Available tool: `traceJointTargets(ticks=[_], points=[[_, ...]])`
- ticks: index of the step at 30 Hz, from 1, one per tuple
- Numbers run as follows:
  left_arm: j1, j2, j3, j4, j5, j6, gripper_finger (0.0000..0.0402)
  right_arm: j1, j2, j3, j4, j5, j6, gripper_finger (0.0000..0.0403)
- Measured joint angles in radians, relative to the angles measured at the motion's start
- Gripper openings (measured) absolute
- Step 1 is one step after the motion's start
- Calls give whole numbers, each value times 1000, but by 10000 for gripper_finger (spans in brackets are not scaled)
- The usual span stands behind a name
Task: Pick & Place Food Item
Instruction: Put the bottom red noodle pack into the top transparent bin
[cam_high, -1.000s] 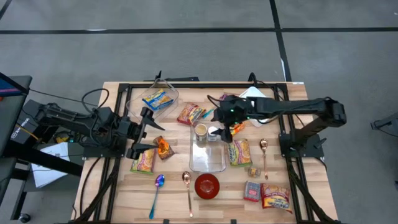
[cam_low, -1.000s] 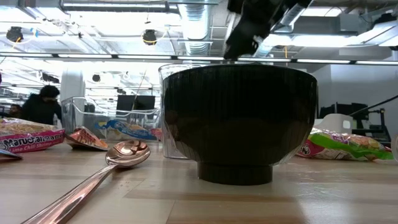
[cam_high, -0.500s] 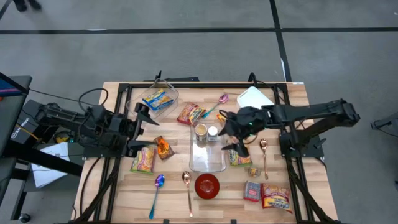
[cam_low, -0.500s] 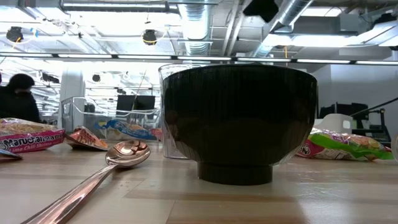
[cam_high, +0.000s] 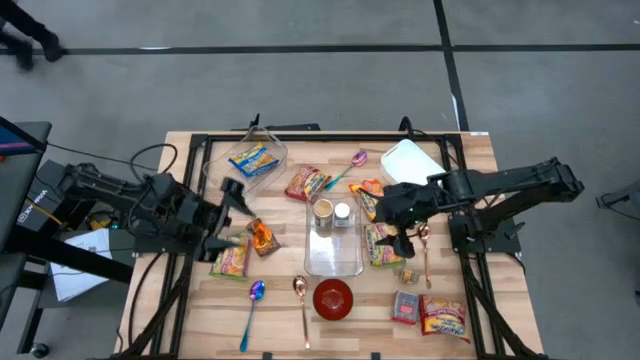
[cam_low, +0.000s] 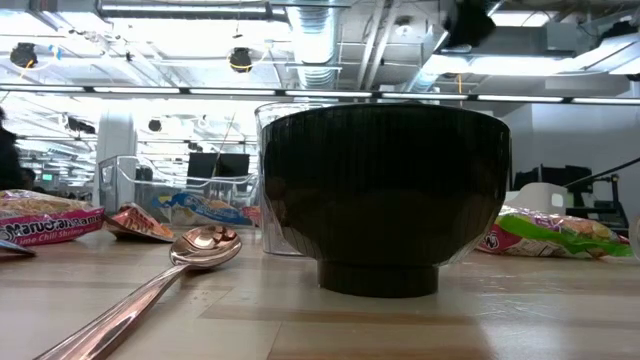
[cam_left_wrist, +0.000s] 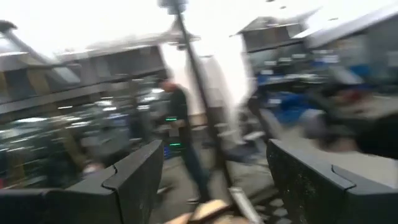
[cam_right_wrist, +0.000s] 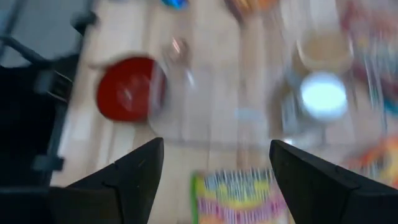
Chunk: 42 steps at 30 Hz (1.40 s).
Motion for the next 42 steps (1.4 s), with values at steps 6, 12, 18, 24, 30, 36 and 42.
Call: traceJointTargets(ticks=[6, 12, 18, 24, 30, 36, 42], points=[[-55, 95, 0, 57, 142, 1, 280, 25, 11, 0, -152, -39, 164, 286], [-64, 190, 0, 59, 142, 57, 280, 117, 12, 0, -289, -53, 359, 286], [-64, 247, 0, 91, 142, 154, 280, 243, 12, 0, -354, -90, 575, 285], [-64, 215, 0, 106, 142, 158, 280, 411, 12, 0, -353, -74, 800, 285], [-64, 188, 0, 82, 143, 168, 280, 628, 50, 0, -323, -9, 1049, 285], [-64, 169, 0, 75, 143, 236, 280, 781, 192, -1, -200, 0, 1212, 285], [-64, 143, 0, 70, 145, 237, 280, 829, 303, -1, -147, -2, 1292, 285]])
